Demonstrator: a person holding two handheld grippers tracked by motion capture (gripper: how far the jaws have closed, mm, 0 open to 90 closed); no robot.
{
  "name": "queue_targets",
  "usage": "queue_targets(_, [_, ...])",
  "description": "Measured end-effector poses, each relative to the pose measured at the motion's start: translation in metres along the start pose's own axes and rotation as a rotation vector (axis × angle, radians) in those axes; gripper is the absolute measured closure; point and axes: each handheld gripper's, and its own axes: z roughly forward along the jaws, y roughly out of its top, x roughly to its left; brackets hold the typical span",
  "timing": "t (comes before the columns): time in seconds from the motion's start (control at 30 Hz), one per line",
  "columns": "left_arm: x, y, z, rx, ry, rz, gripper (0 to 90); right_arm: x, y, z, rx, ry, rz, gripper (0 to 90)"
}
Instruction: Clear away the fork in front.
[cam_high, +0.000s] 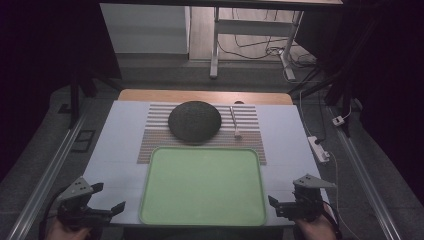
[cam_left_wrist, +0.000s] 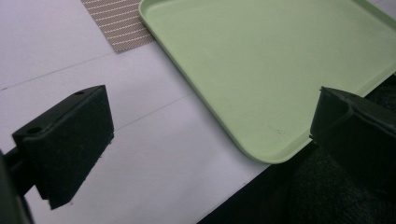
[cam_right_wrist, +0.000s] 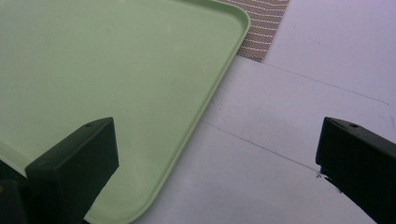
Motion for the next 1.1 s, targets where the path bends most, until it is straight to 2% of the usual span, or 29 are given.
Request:
queue_targets(0.17, [-0.0013, 0.0002, 0.0012, 0.013, 0.01, 0.01, 0.0, 0.0007, 0.0003, 0.0008, 0.006, 0.004, -0.008, 0.0])
queue_targets(0.37, [-0.0005, 0.0001, 0.0019, 0.017, 0.001, 0.01, 0.0, 0.0006, 0.0003, 0.0006, 0.004, 0.013, -0.012, 0.0])
queue_targets(0.47, [-0.0009, 0.001, 0.0038, 0.035, -0.009, 0.02, 0.0, 0.0018, 0.0006, 0.0012, 0.013, 0.017, -0.025, 0.0])
queue_targets(0.97, [0.002, 0.002, 0.0053, 0.048, -0.035, 0.002, 0.0, 0.0013, 0.0013, 0.0014, 0.019, 0.028, -0.019, 0.0])
queue_targets(1.1, [0.0034, 0.0017, 0.0048, 0.044, -0.043, -0.008, 0.0, 0.0025, 0.0027, 0.0008, 0.01, 0.041, -0.043, 0.0])
